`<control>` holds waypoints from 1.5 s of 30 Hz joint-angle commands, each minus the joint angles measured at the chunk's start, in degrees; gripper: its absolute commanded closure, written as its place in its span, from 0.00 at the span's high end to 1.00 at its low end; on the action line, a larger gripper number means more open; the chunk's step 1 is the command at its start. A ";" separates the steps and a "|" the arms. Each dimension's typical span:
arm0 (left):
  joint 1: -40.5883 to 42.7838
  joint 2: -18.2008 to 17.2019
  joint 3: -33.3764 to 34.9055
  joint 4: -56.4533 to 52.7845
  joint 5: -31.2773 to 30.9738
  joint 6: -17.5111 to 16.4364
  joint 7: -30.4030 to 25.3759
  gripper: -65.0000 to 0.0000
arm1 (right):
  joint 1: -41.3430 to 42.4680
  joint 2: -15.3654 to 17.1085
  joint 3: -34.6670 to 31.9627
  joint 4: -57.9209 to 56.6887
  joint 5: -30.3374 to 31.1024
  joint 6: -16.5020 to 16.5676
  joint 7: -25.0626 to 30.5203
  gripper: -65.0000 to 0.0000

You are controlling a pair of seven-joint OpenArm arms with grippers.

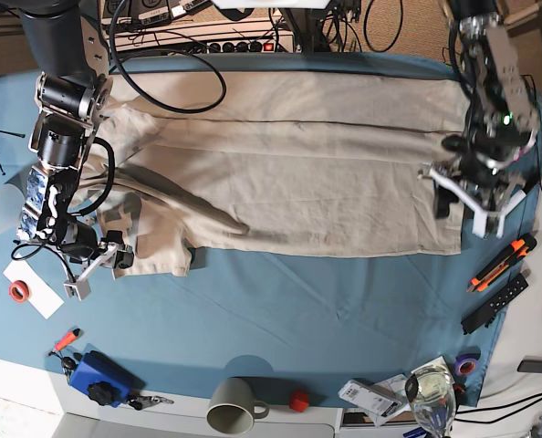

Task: Fold the T-shirt properly
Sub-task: 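Lower the left gripper to the hem corner and grasp it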

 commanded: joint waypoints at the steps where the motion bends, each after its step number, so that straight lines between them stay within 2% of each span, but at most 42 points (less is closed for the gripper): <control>1: -2.21 -0.48 0.61 -0.39 1.11 -0.11 -1.53 0.50 | 0.44 0.26 -0.04 -0.07 -1.66 0.09 -3.19 0.42; 5: -8.48 -0.48 2.64 -7.67 6.73 2.95 -1.51 0.50 | 0.44 0.26 -0.04 -0.07 -1.66 0.09 -3.21 0.42; 10: -16.00 -0.48 3.08 -18.73 8.39 2.91 -1.09 0.50 | 0.44 0.26 -0.04 -0.07 -1.66 0.11 -3.45 0.42; 13: -20.31 -0.46 3.08 -24.87 11.93 3.17 0.44 0.50 | 0.44 0.26 -0.04 -0.07 -1.66 0.11 -3.80 0.42; 18: -24.28 -0.46 3.08 -30.84 18.18 8.20 2.95 0.50 | 0.44 0.31 -0.04 -0.07 -1.66 0.11 -4.24 0.42; 21: -24.70 -0.46 3.08 -32.26 19.71 10.25 5.97 0.50 | 0.44 0.31 -0.04 -0.07 -1.64 0.11 -4.46 0.42; 24: -24.68 -0.44 3.08 -34.42 16.46 9.38 8.59 0.50 | 0.44 0.57 -0.04 -0.07 -1.64 0.11 -4.46 0.42; 29: -24.68 -0.42 3.08 -36.98 8.37 3.89 12.41 0.49 | 0.44 0.59 -0.04 -0.07 -1.62 0.11 -4.44 0.42; 32: -24.72 -0.44 3.08 -36.96 5.42 3.91 13.14 0.43 | 0.46 0.57 -0.04 -0.07 -1.60 0.11 -4.39 0.42; 40: -24.74 -0.48 3.08 -36.94 -0.11 3.98 16.13 0.14 | 0.48 0.59 -0.04 0.04 -1.62 0.11 -4.70 0.02; 43: -25.14 -0.63 3.08 -36.92 -0.07 4.07 16.39 0.02 | 0.66 0.66 0.00 0.07 -1.62 0.00 -4.66 0.00; 45: -25.83 -0.81 3.04 -36.70 0.13 4.13 17.33 0.00 | 0.94 0.79 0.04 0.35 -1.62 -0.39 -4.46 0.00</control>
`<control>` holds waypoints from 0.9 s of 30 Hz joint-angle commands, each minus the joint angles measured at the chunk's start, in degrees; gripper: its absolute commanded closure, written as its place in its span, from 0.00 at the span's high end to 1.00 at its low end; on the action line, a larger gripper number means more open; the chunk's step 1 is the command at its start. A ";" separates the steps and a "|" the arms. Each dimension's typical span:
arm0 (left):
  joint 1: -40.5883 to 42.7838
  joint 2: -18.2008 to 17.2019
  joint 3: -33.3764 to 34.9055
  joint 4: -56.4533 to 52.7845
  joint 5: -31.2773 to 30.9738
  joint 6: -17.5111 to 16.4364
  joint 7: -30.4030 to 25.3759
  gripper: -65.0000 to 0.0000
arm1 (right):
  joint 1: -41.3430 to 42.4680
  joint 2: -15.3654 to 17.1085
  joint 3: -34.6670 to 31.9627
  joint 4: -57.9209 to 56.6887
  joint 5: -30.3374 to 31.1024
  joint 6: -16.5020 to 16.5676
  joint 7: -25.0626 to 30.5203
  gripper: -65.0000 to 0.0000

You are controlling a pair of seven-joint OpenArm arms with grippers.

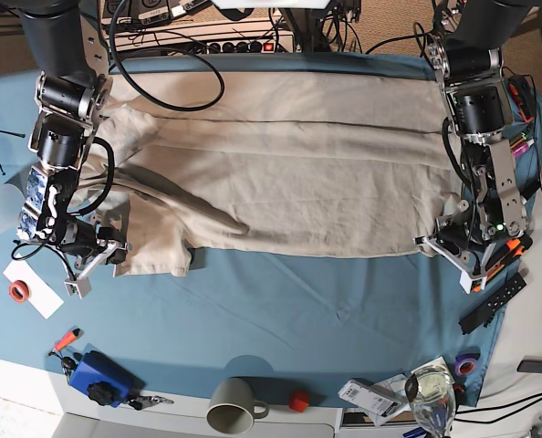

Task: Fold the T-shirt properly
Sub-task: 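Lower the left gripper to the hem corner and grasp it, then lift the hem edge with both grippers and fold it over the shirt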

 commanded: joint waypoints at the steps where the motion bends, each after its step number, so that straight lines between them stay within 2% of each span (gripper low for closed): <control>1: -0.79 0.52 0.37 -0.07 -0.72 -0.48 4.31 0.00 | 0.81 0.74 0.07 0.87 -1.55 -0.44 -2.45 0.00; 13: -7.61 -3.26 0.37 1.70 -0.81 -0.42 10.36 0.00 | 0.79 0.74 0.07 15.19 -1.55 -1.51 -1.70 0.00; 17: -8.48 -5.05 0.37 1.70 -3.41 0.24 11.67 0.00 | 0.76 0.76 0.07 18.16 -1.27 -1.53 -2.95 0.00; 21: -8.46 -5.95 0.37 1.70 -4.46 0.11 13.25 0.00 | 0.68 1.49 0.07 21.20 3.23 -1.51 -6.91 0.00; 27: -8.15 -5.92 0.37 1.77 -7.02 -2.10 14.80 0.00 | 0.61 5.05 0.07 25.07 10.93 -1.51 -13.22 0.00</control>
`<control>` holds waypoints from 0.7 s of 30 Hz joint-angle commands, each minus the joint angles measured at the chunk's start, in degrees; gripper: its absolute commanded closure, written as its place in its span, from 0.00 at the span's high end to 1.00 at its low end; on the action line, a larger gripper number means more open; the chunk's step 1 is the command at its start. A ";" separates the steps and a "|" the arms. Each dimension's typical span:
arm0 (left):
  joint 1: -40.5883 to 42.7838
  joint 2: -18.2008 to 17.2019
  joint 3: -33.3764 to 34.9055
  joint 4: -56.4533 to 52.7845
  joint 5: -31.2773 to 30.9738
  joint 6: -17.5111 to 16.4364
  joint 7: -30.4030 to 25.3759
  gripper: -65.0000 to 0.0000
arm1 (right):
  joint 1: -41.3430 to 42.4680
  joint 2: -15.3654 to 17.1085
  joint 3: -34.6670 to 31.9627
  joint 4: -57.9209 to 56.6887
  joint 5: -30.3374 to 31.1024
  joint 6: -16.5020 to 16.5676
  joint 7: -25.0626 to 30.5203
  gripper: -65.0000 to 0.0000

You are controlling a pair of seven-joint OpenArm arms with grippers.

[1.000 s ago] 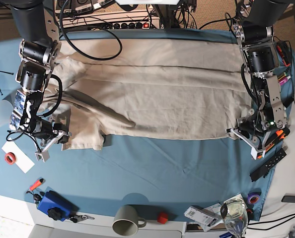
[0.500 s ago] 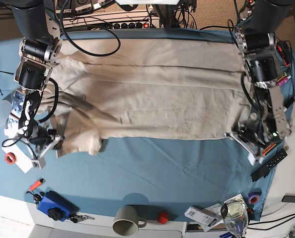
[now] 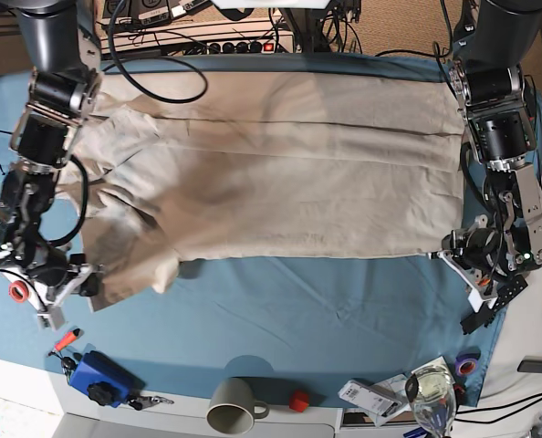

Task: Fold the T-shirt properly
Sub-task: 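Lift the hem edge with both grippers and fold it over the shirt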

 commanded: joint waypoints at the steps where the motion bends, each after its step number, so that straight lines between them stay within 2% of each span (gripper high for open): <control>1: -1.40 -0.83 -0.13 1.33 -0.61 -0.24 0.17 0.00 | 1.73 1.75 0.22 1.05 1.29 0.11 0.61 0.00; 6: 1.42 -0.83 -0.13 6.25 -1.05 -0.26 0.13 0.00 | 1.73 5.84 0.22 1.05 7.08 0.13 -0.50 0.00; 10: 4.55 -0.83 -0.13 9.88 -1.46 -0.26 -0.07 0.00 | 1.70 7.89 0.22 1.05 8.68 0.15 -1.90 0.00; 16: 9.64 -0.83 -0.33 14.71 -1.44 -0.26 -0.39 0.00 | 1.49 8.15 0.22 1.07 12.00 0.17 -4.79 0.00; 21: 12.31 -0.85 -4.22 17.44 -3.06 -0.39 -0.81 0.00 | 0.15 8.15 0.22 1.07 13.88 0.79 -6.69 0.00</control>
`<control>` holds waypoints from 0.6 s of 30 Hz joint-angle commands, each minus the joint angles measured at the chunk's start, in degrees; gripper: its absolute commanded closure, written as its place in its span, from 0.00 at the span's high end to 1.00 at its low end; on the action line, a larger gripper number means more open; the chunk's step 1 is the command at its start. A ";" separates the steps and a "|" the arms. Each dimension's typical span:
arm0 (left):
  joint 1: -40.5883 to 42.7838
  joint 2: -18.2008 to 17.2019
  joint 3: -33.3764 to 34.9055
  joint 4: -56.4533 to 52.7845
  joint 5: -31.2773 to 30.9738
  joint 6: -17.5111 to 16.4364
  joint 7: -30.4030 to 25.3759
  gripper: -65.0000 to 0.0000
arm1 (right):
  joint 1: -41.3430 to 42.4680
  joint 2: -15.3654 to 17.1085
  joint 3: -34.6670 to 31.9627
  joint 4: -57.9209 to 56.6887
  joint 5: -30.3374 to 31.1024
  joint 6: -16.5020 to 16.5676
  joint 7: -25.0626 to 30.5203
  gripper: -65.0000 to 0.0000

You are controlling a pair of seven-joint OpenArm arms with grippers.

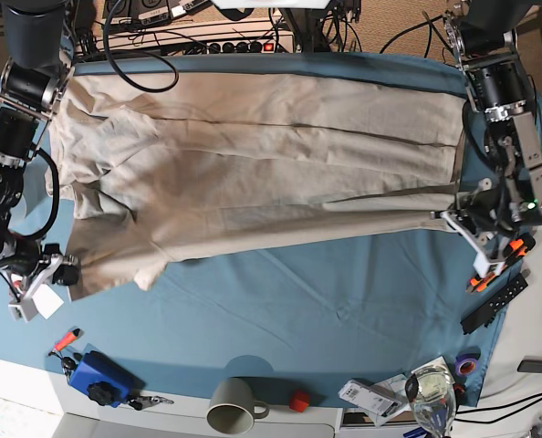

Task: Fold the T-shirt properly
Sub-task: 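Lift the hem edge with both grippers and fold it over the shirt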

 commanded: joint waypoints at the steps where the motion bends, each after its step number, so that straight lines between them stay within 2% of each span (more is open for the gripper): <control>1: -1.05 -0.96 -1.49 1.29 -1.27 -1.31 -0.81 0.00 | 1.44 1.29 0.28 1.09 1.27 0.13 0.81 0.00; 4: -0.92 -1.77 -3.89 1.29 -6.27 -3.93 -0.66 0.00 | 0.55 1.27 0.28 1.81 2.40 0.22 0.35 0.00; 7: -0.94 -4.24 -4.11 1.29 -9.35 -6.03 -0.13 0.00 | -1.38 1.29 0.28 4.20 2.75 0.57 -0.35 0.00; 12: -0.85 -8.28 -4.13 1.29 -10.19 -6.05 0.26 0.00 | -6.38 1.11 0.52 9.60 2.86 1.27 -0.87 0.00; 13: -0.74 -8.83 -4.13 1.29 -11.17 -6.10 0.33 0.00 | -7.50 0.94 1.03 10.75 2.93 1.27 -0.85 0.00; 18: 0.26 -10.54 -4.13 1.29 -18.08 -10.43 1.81 0.00 | -12.55 -0.15 6.75 15.43 3.52 1.46 -0.85 0.00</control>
